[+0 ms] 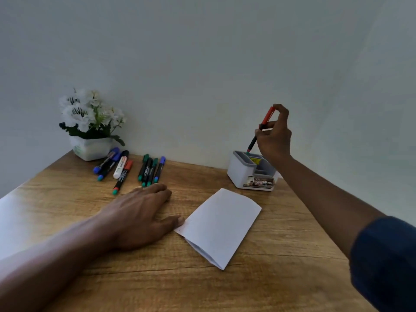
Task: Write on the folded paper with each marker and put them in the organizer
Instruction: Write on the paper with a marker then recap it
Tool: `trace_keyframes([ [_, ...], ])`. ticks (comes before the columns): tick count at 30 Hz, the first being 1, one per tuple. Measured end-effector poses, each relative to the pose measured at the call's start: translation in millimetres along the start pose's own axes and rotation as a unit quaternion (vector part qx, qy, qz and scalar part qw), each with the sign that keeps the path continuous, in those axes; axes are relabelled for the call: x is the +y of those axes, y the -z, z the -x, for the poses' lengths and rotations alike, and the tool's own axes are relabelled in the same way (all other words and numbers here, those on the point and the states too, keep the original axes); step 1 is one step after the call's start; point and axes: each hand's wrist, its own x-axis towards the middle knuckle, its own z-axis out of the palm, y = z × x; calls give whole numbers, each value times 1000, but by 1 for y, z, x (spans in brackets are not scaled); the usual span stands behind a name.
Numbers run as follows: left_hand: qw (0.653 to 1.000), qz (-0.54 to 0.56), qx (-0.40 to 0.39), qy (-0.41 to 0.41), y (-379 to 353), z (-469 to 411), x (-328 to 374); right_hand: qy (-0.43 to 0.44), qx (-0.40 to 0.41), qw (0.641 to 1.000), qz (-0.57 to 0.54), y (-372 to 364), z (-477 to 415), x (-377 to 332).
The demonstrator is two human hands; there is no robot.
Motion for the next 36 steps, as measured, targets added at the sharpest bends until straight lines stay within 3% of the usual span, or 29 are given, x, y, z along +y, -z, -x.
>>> trace_keyframes([
  [9,1000,2,2,2,1,0,1,-10,-115,984,137,-36,4,35],
  [19,1000,2,-1,-1,1,0,1,-65,-147,980,121,-37,-2,46],
  [22,1000,4,-3,-1,1,0,0,-56,-86,993,54,-28,3,38],
  [24,1000,7,-3,-3,2,0,1,-11,-27,999,20,-23,11,29],
  [26,1000,8,-3,-4,4,1,2,42,-25,999,9,-22,20,19],
  [32,1000,4,-3,0,3,0,4,104,-199,975,-1,-61,59,-6],
  [36,1000,5,-5,-1,2,0,4,191,-347,913,96,-101,69,-22],
])
